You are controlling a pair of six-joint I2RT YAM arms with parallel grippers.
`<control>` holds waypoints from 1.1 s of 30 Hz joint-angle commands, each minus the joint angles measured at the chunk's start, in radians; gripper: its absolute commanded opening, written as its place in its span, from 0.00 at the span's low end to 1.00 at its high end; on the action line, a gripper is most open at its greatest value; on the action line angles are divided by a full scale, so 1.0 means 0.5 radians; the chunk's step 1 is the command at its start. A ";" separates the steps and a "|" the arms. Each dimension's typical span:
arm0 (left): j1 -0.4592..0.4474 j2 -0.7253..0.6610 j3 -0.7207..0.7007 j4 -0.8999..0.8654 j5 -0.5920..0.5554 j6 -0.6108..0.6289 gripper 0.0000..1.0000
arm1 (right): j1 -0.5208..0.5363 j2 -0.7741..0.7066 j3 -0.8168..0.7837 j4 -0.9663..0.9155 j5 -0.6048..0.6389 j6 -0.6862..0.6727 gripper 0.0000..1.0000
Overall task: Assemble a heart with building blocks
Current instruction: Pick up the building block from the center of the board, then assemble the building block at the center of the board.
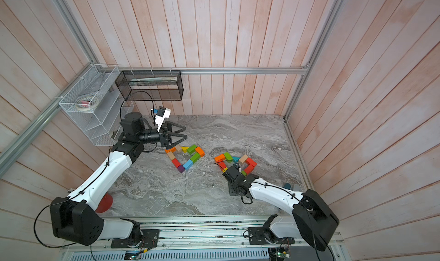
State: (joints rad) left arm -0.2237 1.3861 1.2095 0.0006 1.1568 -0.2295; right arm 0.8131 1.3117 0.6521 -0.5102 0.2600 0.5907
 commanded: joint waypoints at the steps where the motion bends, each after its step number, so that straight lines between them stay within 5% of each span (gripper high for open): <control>1: -0.011 -0.005 -0.023 0.042 0.044 -0.005 1.00 | 0.068 0.090 0.061 0.042 -0.072 -0.135 0.20; 13: -0.010 -0.013 -0.024 0.030 0.041 0.008 1.00 | 0.082 0.398 0.387 -0.040 -0.015 -0.485 0.20; 33: -0.011 -0.022 -0.018 0.020 0.040 0.016 1.00 | 0.082 0.576 0.607 -0.333 0.182 -0.470 0.19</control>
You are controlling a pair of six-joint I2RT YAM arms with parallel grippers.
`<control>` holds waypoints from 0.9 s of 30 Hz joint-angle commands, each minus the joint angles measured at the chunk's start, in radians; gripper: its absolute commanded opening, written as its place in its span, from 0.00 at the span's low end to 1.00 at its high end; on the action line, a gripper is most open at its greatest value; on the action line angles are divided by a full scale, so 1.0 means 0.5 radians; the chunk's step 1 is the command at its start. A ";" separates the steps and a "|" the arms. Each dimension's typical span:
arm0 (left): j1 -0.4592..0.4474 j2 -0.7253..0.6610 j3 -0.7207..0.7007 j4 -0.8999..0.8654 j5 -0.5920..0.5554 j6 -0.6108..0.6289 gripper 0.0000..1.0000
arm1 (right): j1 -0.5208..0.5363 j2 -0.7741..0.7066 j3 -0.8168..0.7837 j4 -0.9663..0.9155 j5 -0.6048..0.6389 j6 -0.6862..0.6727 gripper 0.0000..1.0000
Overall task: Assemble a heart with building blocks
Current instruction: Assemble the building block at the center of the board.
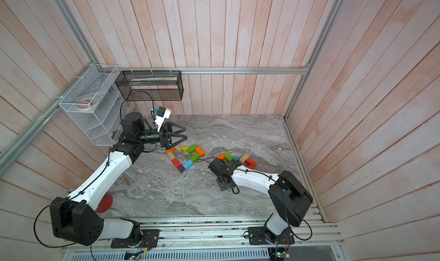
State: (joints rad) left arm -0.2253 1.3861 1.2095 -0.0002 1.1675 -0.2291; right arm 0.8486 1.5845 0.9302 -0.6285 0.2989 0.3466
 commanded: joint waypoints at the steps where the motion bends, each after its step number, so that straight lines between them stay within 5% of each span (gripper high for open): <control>1: -0.008 -0.020 -0.019 0.022 0.020 0.015 1.00 | 0.012 0.041 0.060 -0.103 0.118 0.010 0.19; 15: -0.009 -0.026 -0.019 0.022 0.023 0.015 1.00 | -0.013 0.145 0.135 -0.153 0.224 -0.062 0.18; 27: -0.008 -0.036 -0.021 0.022 0.021 0.016 1.00 | -0.034 0.132 0.146 -0.168 0.233 -0.103 0.29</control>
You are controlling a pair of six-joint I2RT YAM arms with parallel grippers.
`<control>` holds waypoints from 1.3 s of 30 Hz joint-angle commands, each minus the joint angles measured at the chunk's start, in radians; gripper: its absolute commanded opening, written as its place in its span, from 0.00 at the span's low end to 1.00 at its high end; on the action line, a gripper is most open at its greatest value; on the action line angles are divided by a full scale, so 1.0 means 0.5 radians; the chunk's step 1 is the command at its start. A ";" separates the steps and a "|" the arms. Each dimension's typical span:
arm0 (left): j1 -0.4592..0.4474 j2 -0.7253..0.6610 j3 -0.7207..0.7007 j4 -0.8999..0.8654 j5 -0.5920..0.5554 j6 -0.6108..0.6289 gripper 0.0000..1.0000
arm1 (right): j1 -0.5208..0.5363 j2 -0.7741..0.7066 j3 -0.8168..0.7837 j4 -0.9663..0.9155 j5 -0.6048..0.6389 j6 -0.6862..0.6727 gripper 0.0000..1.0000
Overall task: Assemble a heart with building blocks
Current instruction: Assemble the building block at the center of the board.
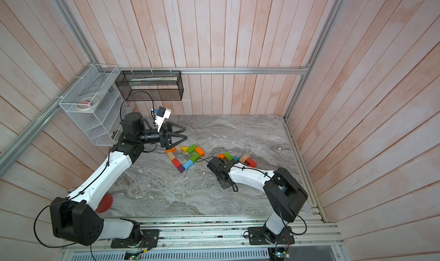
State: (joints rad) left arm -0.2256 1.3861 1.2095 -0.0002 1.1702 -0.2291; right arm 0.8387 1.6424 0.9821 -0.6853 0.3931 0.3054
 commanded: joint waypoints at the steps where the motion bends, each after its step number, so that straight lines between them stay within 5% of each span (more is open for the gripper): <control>1: -0.006 -0.036 -0.020 0.022 0.014 0.016 1.00 | -0.017 0.017 0.044 -0.051 0.045 -0.022 0.30; 13: -0.007 -0.036 -0.019 0.019 0.013 0.019 1.00 | -0.036 -0.005 0.040 -0.046 0.090 -0.055 0.42; 39: -0.006 -0.055 -0.019 0.021 -0.001 0.020 1.00 | -0.062 -0.161 0.035 0.044 0.030 -0.105 0.45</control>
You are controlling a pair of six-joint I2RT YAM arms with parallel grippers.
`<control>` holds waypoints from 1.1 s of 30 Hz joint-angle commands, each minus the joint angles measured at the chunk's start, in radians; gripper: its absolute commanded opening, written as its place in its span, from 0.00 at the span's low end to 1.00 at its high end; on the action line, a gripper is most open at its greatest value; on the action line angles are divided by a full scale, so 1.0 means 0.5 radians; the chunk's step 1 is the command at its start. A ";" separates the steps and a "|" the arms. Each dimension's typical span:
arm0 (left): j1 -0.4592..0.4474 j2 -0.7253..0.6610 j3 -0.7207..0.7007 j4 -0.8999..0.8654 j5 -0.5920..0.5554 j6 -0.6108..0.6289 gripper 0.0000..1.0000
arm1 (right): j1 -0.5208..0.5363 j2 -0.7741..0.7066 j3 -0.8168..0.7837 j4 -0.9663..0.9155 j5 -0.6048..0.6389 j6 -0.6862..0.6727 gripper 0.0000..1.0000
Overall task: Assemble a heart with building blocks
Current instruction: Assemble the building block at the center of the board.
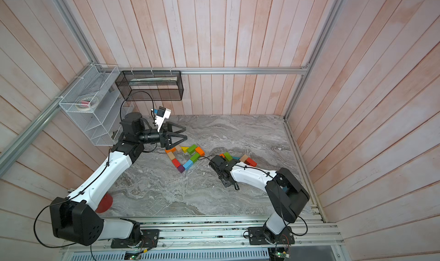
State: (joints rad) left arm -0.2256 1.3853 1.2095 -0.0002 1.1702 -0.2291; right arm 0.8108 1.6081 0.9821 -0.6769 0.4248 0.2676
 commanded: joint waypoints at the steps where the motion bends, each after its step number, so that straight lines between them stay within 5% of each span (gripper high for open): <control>1: -0.006 -0.058 -0.022 0.024 -0.014 0.016 1.00 | -0.005 -0.114 0.040 0.043 -0.030 -0.029 0.46; 5: -0.008 -0.081 -0.021 -0.018 -0.133 0.065 1.00 | -0.013 -0.205 0.040 0.176 -0.036 -0.052 0.51; 10: 0.001 -0.148 -0.132 -0.073 -0.762 0.059 1.00 | -0.126 -0.361 -0.020 0.533 -0.104 -0.124 0.59; 20: 0.017 -0.548 -0.736 0.251 -1.818 0.097 1.00 | -0.708 -0.755 -0.422 1.299 -0.359 -0.210 0.98; 28: 0.037 -0.953 -1.349 0.569 -2.532 0.223 1.00 | -1.157 -1.121 -0.907 1.940 -0.367 -0.311 0.98; 33: 0.059 -0.995 -1.656 0.853 -2.679 0.381 1.00 | -1.378 -1.158 -1.187 2.340 -0.394 -0.277 0.98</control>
State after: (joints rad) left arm -0.2047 0.8932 0.4400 0.3080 -0.0589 -0.1009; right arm 0.1577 1.0264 0.4397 0.3195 0.2329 0.1364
